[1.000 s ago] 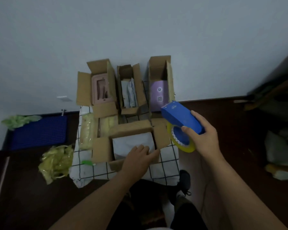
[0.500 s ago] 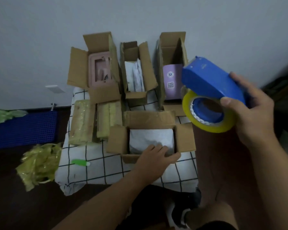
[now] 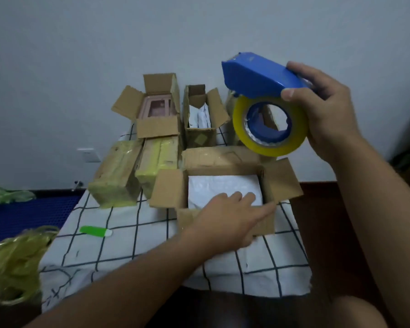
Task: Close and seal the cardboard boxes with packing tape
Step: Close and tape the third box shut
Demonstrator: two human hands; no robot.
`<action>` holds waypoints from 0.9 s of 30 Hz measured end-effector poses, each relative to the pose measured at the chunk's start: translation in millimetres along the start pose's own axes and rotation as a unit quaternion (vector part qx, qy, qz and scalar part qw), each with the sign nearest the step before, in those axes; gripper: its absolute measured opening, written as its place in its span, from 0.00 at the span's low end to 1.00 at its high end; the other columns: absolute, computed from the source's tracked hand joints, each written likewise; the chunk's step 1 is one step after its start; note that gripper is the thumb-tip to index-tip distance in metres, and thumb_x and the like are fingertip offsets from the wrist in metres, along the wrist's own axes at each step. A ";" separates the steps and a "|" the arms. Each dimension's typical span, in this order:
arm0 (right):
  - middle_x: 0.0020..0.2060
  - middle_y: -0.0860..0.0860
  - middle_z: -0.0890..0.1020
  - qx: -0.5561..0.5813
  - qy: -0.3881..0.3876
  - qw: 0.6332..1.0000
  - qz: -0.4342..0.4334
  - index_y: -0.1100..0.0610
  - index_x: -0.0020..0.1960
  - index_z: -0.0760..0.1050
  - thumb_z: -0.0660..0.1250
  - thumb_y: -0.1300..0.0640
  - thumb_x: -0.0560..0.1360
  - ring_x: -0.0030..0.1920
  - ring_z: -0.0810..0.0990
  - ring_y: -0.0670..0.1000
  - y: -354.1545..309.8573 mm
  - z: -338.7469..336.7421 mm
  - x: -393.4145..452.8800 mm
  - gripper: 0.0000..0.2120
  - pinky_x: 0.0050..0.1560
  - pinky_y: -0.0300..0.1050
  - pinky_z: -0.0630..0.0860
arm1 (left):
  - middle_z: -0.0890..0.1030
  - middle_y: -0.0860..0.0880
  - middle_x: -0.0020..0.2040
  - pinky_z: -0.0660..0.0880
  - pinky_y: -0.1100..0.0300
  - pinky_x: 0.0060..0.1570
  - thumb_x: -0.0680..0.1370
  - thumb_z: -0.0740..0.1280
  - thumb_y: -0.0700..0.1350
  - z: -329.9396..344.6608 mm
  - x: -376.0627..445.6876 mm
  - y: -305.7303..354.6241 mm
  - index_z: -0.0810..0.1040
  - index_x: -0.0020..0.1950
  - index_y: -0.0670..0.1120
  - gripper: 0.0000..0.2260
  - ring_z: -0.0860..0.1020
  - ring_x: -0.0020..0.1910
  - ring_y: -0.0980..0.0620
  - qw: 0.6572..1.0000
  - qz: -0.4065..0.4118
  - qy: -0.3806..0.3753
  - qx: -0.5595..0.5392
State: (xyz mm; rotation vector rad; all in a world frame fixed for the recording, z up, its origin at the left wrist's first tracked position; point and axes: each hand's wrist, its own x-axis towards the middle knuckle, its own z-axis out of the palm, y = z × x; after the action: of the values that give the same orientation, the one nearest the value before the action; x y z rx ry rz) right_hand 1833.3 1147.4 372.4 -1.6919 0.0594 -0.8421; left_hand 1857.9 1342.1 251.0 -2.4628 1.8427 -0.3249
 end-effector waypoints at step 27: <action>0.60 0.48 0.79 -0.076 0.137 0.986 0.052 0.50 0.68 0.75 0.74 0.55 0.74 0.57 0.78 0.48 -3.6 -85.4 -151.7 0.23 0.48 0.32 0.75 | 0.71 0.50 0.67 0.66 0.51 0.61 0.72 0.65 0.69 -21.2 -56.5 31.4 0.61 0.76 0.56 0.36 0.70 0.64 0.48 0.986 -0.149 -0.009 -0.078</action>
State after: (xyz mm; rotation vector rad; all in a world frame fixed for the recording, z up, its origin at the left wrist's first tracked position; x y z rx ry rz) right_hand 1672.7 1147.3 305.2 -1.6871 0.4065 -1.0063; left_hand 1808.9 1388.8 258.8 -2.8408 1.5442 -0.1727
